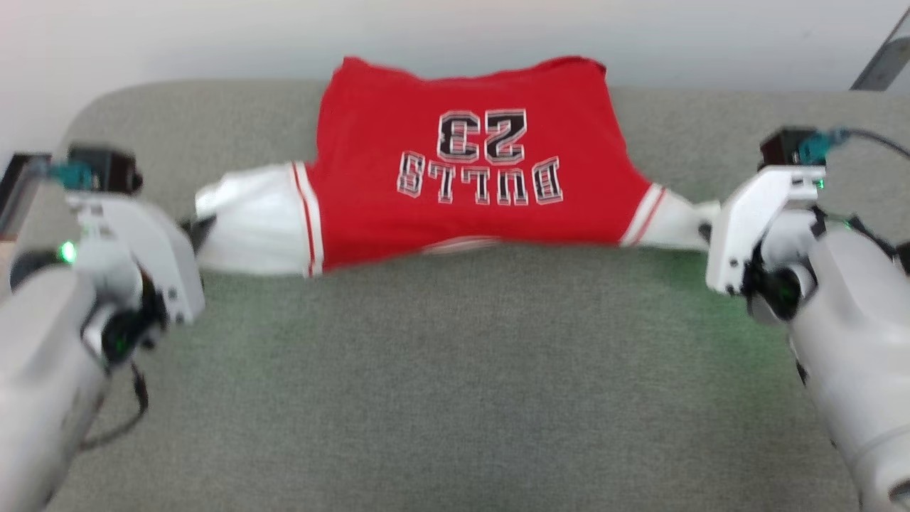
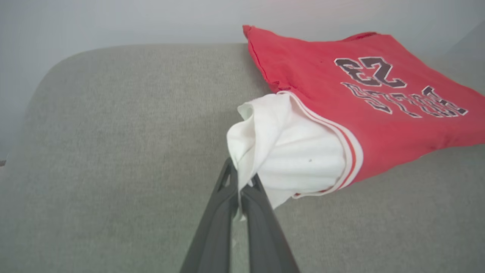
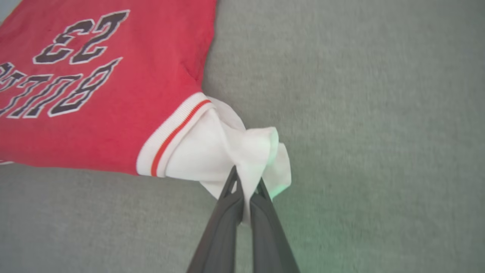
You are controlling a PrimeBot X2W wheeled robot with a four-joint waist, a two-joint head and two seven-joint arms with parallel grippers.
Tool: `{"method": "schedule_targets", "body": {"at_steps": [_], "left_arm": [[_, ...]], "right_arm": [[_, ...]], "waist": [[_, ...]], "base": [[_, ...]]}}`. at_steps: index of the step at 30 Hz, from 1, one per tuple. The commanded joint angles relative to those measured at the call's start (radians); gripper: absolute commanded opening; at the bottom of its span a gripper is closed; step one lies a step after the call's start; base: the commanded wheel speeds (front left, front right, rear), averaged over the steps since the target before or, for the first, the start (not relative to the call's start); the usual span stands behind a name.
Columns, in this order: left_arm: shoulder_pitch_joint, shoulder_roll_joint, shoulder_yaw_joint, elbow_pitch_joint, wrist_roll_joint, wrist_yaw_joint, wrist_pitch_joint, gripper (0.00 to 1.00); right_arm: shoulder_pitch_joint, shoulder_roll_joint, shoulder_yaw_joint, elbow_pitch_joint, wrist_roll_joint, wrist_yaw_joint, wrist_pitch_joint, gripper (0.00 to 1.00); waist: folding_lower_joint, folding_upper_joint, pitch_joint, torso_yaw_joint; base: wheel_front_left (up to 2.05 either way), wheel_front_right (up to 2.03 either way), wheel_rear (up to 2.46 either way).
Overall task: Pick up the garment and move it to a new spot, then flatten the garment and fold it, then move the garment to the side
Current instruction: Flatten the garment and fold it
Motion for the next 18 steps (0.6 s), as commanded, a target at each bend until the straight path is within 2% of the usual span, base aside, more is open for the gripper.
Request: {"method": "schedule_targets", "body": {"at_steps": [1, 3, 4, 5, 6, 9, 14, 18], "left_arm": [[0.021, 0.009, 0.001, -0.004, -0.007, 0.007, 0.005, 0.00], [0.120, 0.075, 0.010, -0.129, -0.036, 0.060, 0.013, 0.00], [0.120, 0.075, 0.010, -0.129, -0.036, 0.060, 0.013, 0.00], [0.195, 0.125, 0.016, -0.231, -0.060, 0.107, 0.020, 0.00], [0.195, 0.125, 0.016, -0.231, -0.060, 0.107, 0.020, 0.00], [0.309, 0.206, 0.027, -0.393, -0.098, 0.187, 0.025, 0.00], [0.498, 0.327, 0.040, -0.656, -0.161, 0.325, 0.002, 0.00], [0.623, 0.385, 0.054, -0.798, -0.208, 0.428, -0.050, 0.00]], "right_arm": [[0.021, -0.010, 0.004, -0.005, 0.014, -0.002, 0.006, 0.00], [0.127, -0.053, 0.048, -0.110, 0.107, -0.002, 0.107, 0.00], [0.127, -0.053, 0.048, -0.110, 0.107, -0.002, 0.107, 0.00], [0.204, -0.093, 0.070, -0.187, 0.163, -0.002, 0.181, 0.00], [0.204, -0.093, 0.070, -0.187, 0.163, -0.002, 0.181, 0.00], [0.320, -0.147, 0.097, -0.318, 0.235, -0.002, 0.289, 0.00], [0.514, -0.232, 0.079, -0.531, 0.309, -0.002, 0.429, 0.00], [0.649, -0.255, 0.012, -0.679, 0.307, -0.002, 0.498, 0.00]], "waist": [[0.0000, 0.0000, -0.046, -0.026], [0.0000, 0.0000, -0.065, -0.032], [0.0000, 0.0000, -0.065, -0.032], [0.0000, 0.0000, -0.075, -0.036], [0.0000, 0.0000, -0.075, -0.036], [0.0000, 0.0000, -0.082, -0.043], [0.0000, 0.0000, -0.084, -0.049], [0.0000, 0.0000, -0.076, -0.050]], "base": [[0.00, 0.00, 0.00], [0.00, 0.00, 0.00], [0.00, 0.00, 0.00], [0.00, 0.00, 0.00], [0.00, 0.00, 0.00], [0.00, 0.00, 0.00], [0.00, 0.00, 0.00], [0.00, 0.00, 0.00]]}}
